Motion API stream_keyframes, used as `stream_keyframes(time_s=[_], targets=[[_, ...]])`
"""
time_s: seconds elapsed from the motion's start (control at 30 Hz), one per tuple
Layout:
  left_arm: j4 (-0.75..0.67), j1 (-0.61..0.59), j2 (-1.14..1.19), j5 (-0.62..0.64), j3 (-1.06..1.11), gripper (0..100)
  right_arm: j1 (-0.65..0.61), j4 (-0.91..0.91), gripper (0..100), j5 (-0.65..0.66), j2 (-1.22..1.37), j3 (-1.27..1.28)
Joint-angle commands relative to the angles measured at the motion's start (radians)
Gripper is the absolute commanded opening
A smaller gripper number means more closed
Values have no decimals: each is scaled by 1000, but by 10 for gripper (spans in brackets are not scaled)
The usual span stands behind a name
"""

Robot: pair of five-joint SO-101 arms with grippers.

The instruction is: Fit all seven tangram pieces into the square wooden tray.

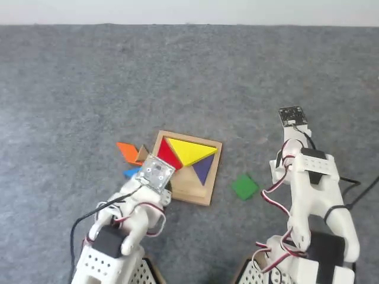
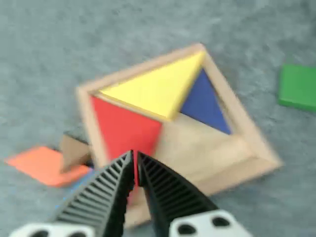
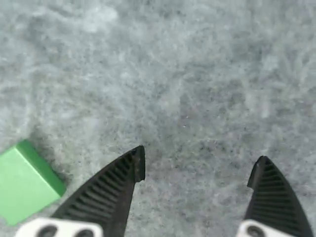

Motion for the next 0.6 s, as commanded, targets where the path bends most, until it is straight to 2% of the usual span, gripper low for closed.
stream_keyframes(time_s=[0.0,0.07,0.17,0.23,0.43,0.57], targets=[[-44,-236,-17,-161,-131,15,8,-15,336,-9,-48,2],[-32,-295,-12,-121,-180,15,7,-15,336,-9,-48,9],[103,-261,41,-150,-309,15,7,-15,336,-11,-48,12],[101,-250,144,-158,-397,15,7,-15,336,-11,-48,14],[91,-169,663,-172,-725,27,4,-21,336,-11,-48,14],[21,-55,1028,-133,-842,113,5,-35,336,-11,-48,15]])
